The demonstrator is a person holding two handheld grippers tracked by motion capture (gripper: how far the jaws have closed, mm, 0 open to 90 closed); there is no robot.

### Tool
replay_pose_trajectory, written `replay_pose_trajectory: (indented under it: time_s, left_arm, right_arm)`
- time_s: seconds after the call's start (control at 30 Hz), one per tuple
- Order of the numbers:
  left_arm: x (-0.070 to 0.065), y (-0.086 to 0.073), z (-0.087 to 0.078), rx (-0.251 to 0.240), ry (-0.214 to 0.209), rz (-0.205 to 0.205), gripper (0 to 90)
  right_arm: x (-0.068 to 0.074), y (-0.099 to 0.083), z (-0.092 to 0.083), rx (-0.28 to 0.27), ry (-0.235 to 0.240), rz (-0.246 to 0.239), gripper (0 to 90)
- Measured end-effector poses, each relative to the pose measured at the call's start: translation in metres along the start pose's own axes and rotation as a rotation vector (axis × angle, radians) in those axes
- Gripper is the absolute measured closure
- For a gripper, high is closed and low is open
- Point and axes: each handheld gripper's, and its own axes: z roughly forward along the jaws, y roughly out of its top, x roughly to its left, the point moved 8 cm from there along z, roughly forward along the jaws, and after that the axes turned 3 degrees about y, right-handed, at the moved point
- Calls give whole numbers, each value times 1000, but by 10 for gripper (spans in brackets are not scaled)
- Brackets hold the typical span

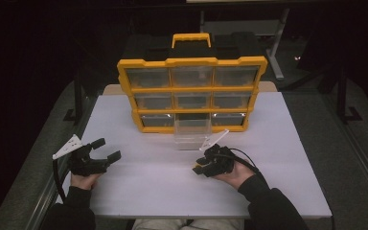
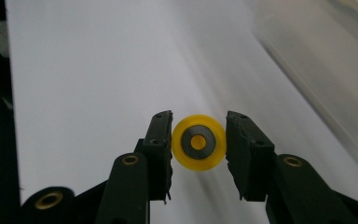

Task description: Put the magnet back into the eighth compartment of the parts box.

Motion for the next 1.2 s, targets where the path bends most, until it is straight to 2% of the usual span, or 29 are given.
replay_pose_trajectory:
  time_s: [0.1,0.27,0.4,0.47,0.67,0.83,0.93,1.2]
  left_arm:
    - [0,0,0,-1,2,-1,0]
    - [1,1,0,-5,-1,-11,0]
    - [2,1,0,-6,0,-14,0]
    - [2,1,0,-8,-1,-15,0]
    - [1,1,2,-7,-2,-10,0]
    - [1,1,2,-9,-2,-9,0]
    - [1,1,2,-5,-2,-7,0]
    - [1,1,2,-5,-2,-6,0]
  right_arm:
    - [1,10,-8,-39,9,15,610]
    - [0,20,-15,-51,3,21,610]
    - [1,27,-19,-67,24,61,610]
    - [0,31,-22,-79,31,62,609]
    - [-2,44,-29,-78,6,48,609]
    - [-5,54,-34,-82,12,45,609]
    - [-11,62,-38,-89,-23,58,609]
    - [-24,70,-44,-115,-61,73,609]
